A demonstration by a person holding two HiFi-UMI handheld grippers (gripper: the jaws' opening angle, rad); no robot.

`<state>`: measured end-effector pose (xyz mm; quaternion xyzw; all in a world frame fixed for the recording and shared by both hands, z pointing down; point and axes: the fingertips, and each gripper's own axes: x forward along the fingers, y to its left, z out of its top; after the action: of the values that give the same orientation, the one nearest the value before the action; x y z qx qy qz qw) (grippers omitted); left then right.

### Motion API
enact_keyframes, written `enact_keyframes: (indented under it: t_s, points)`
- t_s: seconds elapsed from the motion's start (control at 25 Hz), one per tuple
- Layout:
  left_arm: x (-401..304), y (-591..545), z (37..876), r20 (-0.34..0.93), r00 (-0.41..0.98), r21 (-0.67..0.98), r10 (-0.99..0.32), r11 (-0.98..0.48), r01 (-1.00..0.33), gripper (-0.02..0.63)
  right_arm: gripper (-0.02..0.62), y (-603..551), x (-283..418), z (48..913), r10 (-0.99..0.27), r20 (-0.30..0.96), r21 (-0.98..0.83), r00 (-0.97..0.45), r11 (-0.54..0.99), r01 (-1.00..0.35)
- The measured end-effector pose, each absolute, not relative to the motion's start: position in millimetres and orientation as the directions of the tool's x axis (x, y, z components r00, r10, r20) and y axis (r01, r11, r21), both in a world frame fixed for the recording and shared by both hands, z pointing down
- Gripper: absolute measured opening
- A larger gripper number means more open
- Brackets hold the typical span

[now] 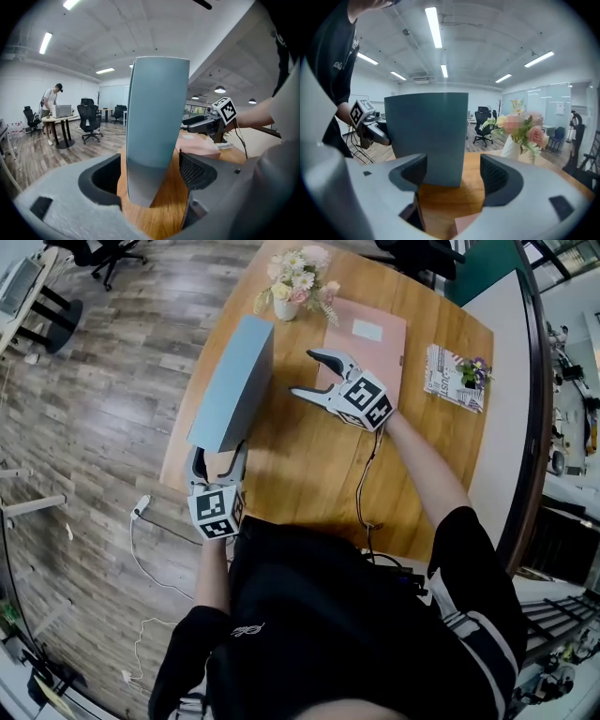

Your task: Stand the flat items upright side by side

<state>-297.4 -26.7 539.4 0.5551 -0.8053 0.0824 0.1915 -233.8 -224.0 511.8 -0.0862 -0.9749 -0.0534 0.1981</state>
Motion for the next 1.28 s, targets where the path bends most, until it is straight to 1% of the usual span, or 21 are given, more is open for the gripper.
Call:
enact_keyframes:
  t_s: [0.16, 0.28, 0.36, 0.48, 0.6, 0.76, 0.88, 0.96, 1.04, 1.12, 1.28]
  points:
    - [-279, -11, 562, 0.468, -0.273, 0.137, -0.841, 0.374, -0.917, 0.399, 0.357, -226, -203, 525, 0.095, 0.401, 0.05, -0.911, 0.991, 0.125]
    - [-254, -12, 576, 0.498, -0.214, 0.195, -0.84, 0.349, -0.917, 0.399, 0.357, -229, -176, 536, 0.047, 0.406, 0.027, -0.913, 0.998, 0.063]
    - [-233, -20, 586, 0.524, -0.154, 0.224, -0.838, 0.31, -0.924, 0.399, 0.356, -231, -160, 542, 0.007, 0.405, 0.006, -0.914, 1.0, 0.011]
    - [-190, -40, 605, 0.585, 0.0, 0.269, -0.811, 0.194, -0.943, 0.398, 0.348, -237, -132, 553, -0.062, 0.41, -0.037, -0.91, 0.996, -0.085]
    - [-156, -72, 614, 0.581, 0.116, 0.329, -0.806, 0.102, -0.939, 0.397, 0.339, -246, -99, 566, -0.137, 0.423, -0.085, -0.896, 0.978, -0.189]
    - [-139, -124, 612, 0.545, 0.199, 0.392, -0.814, 0.038, -0.919, 0.396, 0.333, -265, -49, 577, -0.28, 0.445, -0.11, -0.851, 0.926, -0.362]
    - [-144, -165, 611, 0.548, 0.202, 0.369, -0.812, 0.018, -0.929, 0.393, 0.33, -278, -19, 582, -0.36, 0.459, -0.146, -0.812, 0.871, -0.469]
    - [-152, -189, 610, 0.553, 0.179, 0.333, -0.813, 0.019, -0.943, 0.391, 0.33, -284, -7, 587, -0.395, 0.466, -0.173, -0.791, 0.837, -0.52]
    - [-158, -211, 610, 0.554, 0.168, 0.331, -0.816, 0.031, -0.943, 0.391, 0.33, -292, 4, 594, -0.428, 0.479, -0.194, -0.766, 0.8, -0.568]
    - [-162, -232, 612, 0.555, 0.172, 0.346, -0.814, 0.038, -0.937, 0.391, 0.33, -300, 13, 601, -0.452, 0.495, -0.212, -0.743, 0.766, -0.607]
    - [-167, -276, 622, 0.567, 0.17, 0.342, -0.806, 0.043, -0.939, 0.393, 0.33, -317, 20, 619, -0.464, 0.527, -0.226, -0.712, 0.731, -0.644]
